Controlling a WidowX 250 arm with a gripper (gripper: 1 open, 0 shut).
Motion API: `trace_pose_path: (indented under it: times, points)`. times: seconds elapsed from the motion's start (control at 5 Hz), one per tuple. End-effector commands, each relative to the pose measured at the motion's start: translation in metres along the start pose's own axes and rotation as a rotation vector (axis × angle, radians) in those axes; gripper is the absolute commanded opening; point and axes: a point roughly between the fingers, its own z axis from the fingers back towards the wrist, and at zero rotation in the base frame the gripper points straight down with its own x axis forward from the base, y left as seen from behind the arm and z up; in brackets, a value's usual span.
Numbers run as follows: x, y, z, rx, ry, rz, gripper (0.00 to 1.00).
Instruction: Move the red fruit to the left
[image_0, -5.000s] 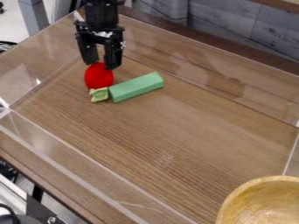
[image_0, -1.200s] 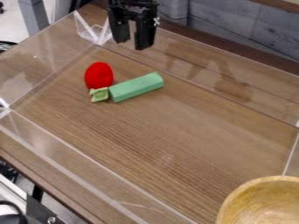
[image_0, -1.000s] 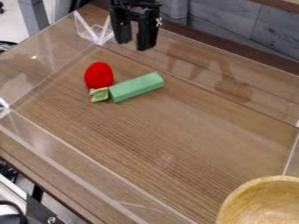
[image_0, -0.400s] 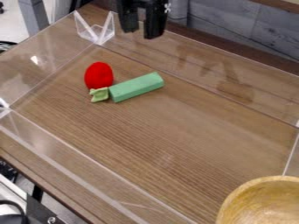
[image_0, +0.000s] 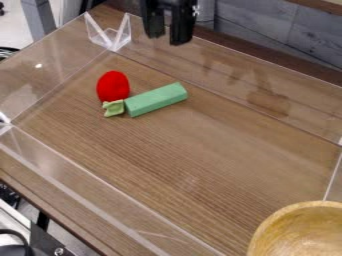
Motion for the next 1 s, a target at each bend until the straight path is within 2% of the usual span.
trace_pose_path:
  times: [0.0,0.2,0.6,0.8]
  points:
    - [0.006,0.006,0.004,0.033,-0.042,-0.037,1.00]
    - [0.010,0.010,-0.013,0.029,-0.022,-0.069,0.00]
    - [0.003,0.013,-0.021,0.015,-0.004,-0.071,0.00]
    - [0.002,0.008,-0.030,0.006,-0.003,-0.052,0.00]
